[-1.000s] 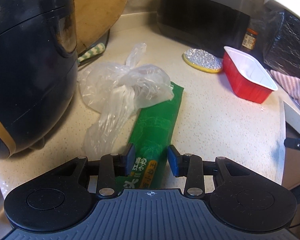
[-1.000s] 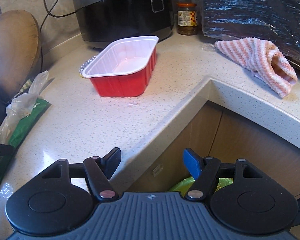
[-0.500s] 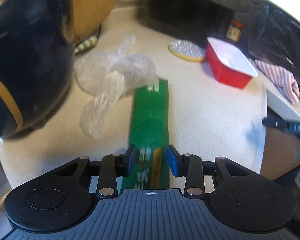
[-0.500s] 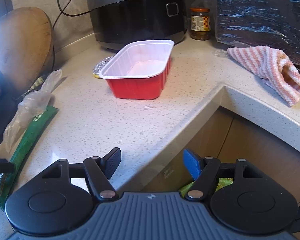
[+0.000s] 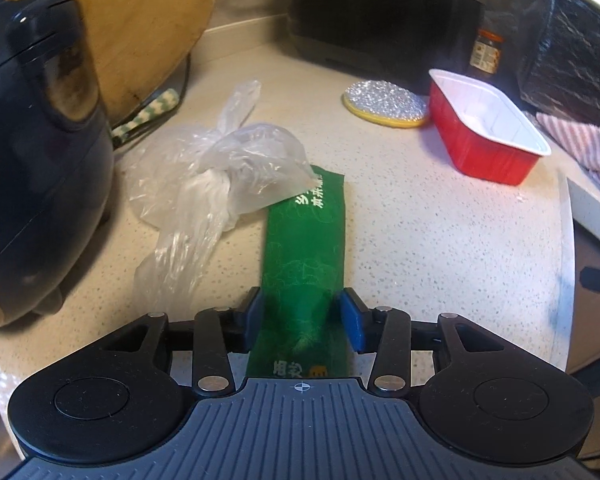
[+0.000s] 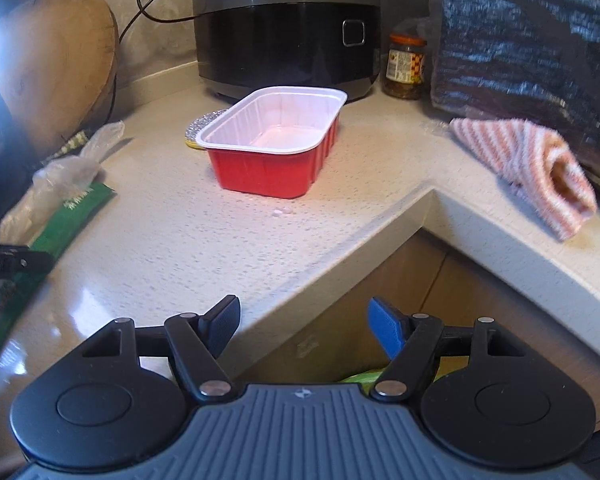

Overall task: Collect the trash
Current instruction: 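Reach left tool to the green packet and close on it, then grasp the clear plastic bag with the right tool while left tool holds the packet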

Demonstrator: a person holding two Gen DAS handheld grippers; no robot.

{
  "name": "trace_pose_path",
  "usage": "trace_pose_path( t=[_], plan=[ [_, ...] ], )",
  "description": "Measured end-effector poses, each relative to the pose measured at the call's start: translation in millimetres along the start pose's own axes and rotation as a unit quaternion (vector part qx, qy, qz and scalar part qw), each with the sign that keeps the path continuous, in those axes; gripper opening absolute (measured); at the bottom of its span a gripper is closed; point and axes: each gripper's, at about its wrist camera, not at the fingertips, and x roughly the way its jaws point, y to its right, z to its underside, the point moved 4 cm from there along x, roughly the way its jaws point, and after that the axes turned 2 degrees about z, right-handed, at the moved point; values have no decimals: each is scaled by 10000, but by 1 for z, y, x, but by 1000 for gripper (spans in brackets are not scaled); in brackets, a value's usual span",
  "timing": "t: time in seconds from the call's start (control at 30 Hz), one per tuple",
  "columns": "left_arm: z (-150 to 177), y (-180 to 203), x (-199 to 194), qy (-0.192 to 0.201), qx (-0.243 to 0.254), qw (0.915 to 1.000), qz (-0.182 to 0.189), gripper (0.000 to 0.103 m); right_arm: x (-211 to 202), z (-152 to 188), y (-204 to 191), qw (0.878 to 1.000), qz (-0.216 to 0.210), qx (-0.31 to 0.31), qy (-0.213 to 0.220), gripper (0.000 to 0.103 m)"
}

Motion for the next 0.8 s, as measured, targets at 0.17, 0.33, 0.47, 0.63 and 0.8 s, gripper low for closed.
trace_pose_path(
  t=[0.17,0.33,0.47,0.63,0.8],
  plan=[
    [5,2,-3,-101,139,9998,-53,41,1,-13,-2,9998,-39,-146,116,76],
    [17,-12,-31,250,-421,9988,81,18,8,-44,-25,9977,-472,-372,304,77],
    [32,-26,-67,605,-988,9933,-34,18,10,-74,-62,9910,-1107,-609,439,78],
    [56,-23,-97,710,-1219,9899,-109,18,29,-109,-126,9745,-2086,-806,159,79],
    [74,-28,-118,831,-1507,9849,-211,18,51,-135,-198,9568,-2676,-1136,-88,81]
  ],
)
